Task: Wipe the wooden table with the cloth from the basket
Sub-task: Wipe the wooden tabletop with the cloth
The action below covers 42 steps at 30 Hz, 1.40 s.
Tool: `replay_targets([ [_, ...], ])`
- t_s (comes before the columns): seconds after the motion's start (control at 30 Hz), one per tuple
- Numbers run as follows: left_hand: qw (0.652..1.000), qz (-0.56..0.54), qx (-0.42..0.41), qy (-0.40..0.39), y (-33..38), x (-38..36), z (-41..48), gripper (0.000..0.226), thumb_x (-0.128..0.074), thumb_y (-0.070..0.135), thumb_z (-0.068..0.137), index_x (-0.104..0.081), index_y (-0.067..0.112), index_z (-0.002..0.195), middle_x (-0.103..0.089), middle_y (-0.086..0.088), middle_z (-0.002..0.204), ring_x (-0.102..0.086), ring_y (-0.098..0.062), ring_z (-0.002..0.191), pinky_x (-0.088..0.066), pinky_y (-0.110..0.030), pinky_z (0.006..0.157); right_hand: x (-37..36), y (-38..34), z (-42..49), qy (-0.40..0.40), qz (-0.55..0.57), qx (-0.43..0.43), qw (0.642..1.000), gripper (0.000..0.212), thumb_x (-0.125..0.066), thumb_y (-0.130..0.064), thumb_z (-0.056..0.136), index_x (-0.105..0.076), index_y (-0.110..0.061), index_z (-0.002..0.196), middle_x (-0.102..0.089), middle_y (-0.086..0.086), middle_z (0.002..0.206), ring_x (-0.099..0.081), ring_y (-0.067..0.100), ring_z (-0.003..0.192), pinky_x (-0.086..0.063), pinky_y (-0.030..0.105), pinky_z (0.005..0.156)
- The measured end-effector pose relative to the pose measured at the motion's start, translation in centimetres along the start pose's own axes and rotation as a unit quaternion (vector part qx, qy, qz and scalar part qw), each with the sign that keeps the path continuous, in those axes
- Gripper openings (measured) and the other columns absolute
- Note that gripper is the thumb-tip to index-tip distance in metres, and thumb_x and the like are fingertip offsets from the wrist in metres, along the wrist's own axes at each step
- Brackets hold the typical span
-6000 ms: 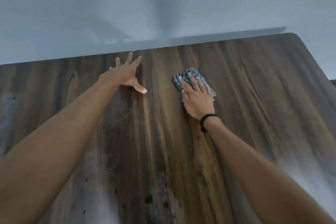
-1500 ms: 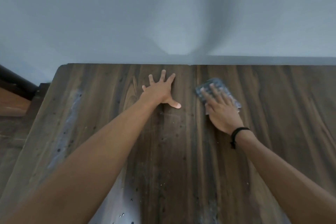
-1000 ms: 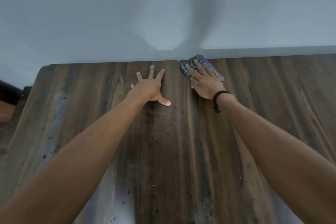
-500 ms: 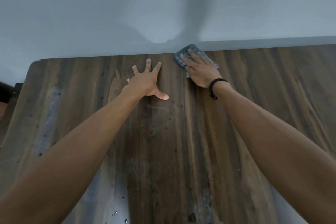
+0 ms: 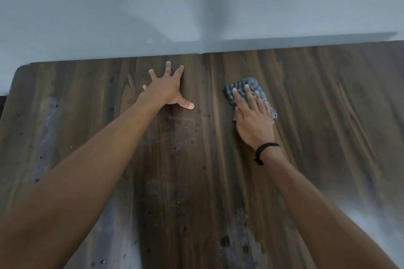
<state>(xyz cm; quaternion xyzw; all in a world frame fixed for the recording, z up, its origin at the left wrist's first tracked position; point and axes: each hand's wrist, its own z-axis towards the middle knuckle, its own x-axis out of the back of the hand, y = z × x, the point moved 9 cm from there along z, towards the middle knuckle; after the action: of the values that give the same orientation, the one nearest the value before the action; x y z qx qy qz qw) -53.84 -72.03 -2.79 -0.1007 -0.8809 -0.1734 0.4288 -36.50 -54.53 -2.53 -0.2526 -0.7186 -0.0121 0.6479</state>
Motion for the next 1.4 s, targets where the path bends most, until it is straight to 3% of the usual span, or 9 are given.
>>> replay_targets([
  [0.37, 0.999, 0.01, -0.028, -0.014, 0.7, -1.6, -2.3, 0.133, -0.079, 0.068, 0.063, 0.011, 0.037, 0.157, 0.027, 0.004, 0.163, 0.02, -0.045, 0.147, -0.004, -0.072, 0.113, -1.7, -1.3, -4.0, -0.031, 0.003, 0.05, 0.998, 0.053, -0.025, -0.034, 0.108, -0.009, -0.045, 0.157, 0.008, -0.015, 0.162, 0.009, 0.014, 0.153, 0.008, 0.04, 0.123],
  [0.5, 0.997, 0.012, -0.046, -0.054, 1.3, -3.6, -4.7, 0.131, -0.079, 0.065, 0.065, 0.012, 0.04, 0.156, 0.029, 0.007, 0.161, 0.025, -0.042, 0.146, -0.002, -0.071, 0.113, -0.6, 0.8, -3.9, 0.017, -0.002, -0.042, 0.999, 0.055, -0.03, -0.031, 0.107, -0.012, -0.038, 0.158, 0.0, -0.004, 0.168, 0.003, 0.02, 0.154, 0.002, 0.047, 0.125],
  [0.63, 0.998, 0.023, -0.045, -0.044, 1.2, -5.2, -5.8, 0.136, -0.084, 0.06, 0.064, 0.016, 0.041, 0.154, 0.034, 0.008, 0.159, 0.028, -0.042, 0.145, 0.001, -0.07, 0.113, -2.4, -2.3, -5.7, -0.047, -0.027, 0.096, 0.994, 0.053, -0.022, -0.037, 0.107, -0.006, -0.045, 0.157, 0.004, -0.01, 0.166, 0.008, 0.016, 0.152, 0.004, 0.044, 0.124],
  [0.73, 0.998, 0.01, -0.058, -0.032, 1.2, -4.9, -6.2, 0.135, -0.084, 0.061, 0.063, 0.012, 0.041, 0.155, 0.03, 0.008, 0.161, 0.028, -0.042, 0.145, 0.001, -0.072, 0.112, -0.5, 1.2, -4.8, -0.007, 0.003, -0.015, 1.0, 0.054, -0.028, -0.033, 0.107, -0.012, -0.04, 0.158, -0.001, -0.005, 0.168, 0.002, 0.021, 0.155, -0.001, 0.045, 0.124],
  [0.87, 0.997, 0.005, -0.072, -0.027, 1.5, -5.3, -7.7, 0.137, -0.081, 0.067, 0.06, 0.014, 0.043, 0.154, 0.032, 0.009, 0.16, 0.033, -0.038, 0.143, 0.005, -0.073, 0.11, -2.0, -0.4, -8.5, -0.028, -0.008, 0.069, 0.997, 0.053, -0.026, -0.035, 0.108, -0.009, -0.045, 0.157, 0.001, -0.012, 0.167, 0.005, 0.016, 0.154, 0.004, 0.041, 0.123],
  [1.0, 0.998, 0.012, -0.024, -0.05, 0.2, -7.2, -9.6, 0.139, -0.084, 0.063, 0.06, 0.018, 0.042, 0.153, 0.037, 0.007, 0.157, 0.03, -0.039, 0.144, 0.001, -0.072, 0.111, -1.2, 1.8, -9.2, -0.007, 0.007, -0.046, 0.999, 0.054, -0.026, -0.034, 0.108, -0.008, -0.04, 0.158, 0.003, -0.006, 0.168, 0.006, 0.021, 0.154, 0.002, 0.045, 0.123],
  [1.13, 0.999, 0.016, -0.017, -0.043, -0.4, -8.3, -10.3, 0.143, -0.087, 0.06, 0.058, 0.019, 0.042, 0.153, 0.036, 0.008, 0.158, 0.027, -0.038, 0.146, -0.001, -0.07, 0.113, -3.2, -1.9, -12.4, -0.063, 0.001, 0.088, 0.994, 0.053, -0.024, -0.035, 0.108, -0.005, -0.045, 0.157, 0.005, -0.012, 0.167, 0.01, 0.017, 0.154, 0.006, 0.041, 0.123],
  [1.27, 0.999, 0.021, -0.017, -0.036, -0.2, -8.0, -10.4, 0.144, -0.088, 0.06, 0.057, 0.018, 0.042, 0.153, 0.033, 0.008, 0.159, 0.023, -0.038, 0.148, -0.004, -0.07, 0.113, -1.7, 0.9, -11.8, -0.006, 0.02, -0.028, 0.999, 0.054, -0.026, -0.033, 0.107, -0.009, -0.041, 0.158, 0.001, -0.006, 0.168, 0.006, 0.02, 0.154, 0.005, 0.042, 0.122],
  [1.4, 0.999, 0.033, -0.017, -0.031, -0.2, -8.0, -10.3, 0.144, -0.087, 0.061, 0.055, 0.016, 0.042, 0.154, 0.031, 0.008, 0.161, 0.02, -0.039, 0.148, -0.006, -0.071, 0.113, -2.9, -0.5, -14.1, -0.045, 0.01, 0.077, 0.996, 0.053, -0.023, -0.035, 0.108, -0.007, -0.045, 0.157, 0.002, -0.011, 0.167, 0.007, 0.017, 0.154, 0.005, 0.04, 0.123],
])
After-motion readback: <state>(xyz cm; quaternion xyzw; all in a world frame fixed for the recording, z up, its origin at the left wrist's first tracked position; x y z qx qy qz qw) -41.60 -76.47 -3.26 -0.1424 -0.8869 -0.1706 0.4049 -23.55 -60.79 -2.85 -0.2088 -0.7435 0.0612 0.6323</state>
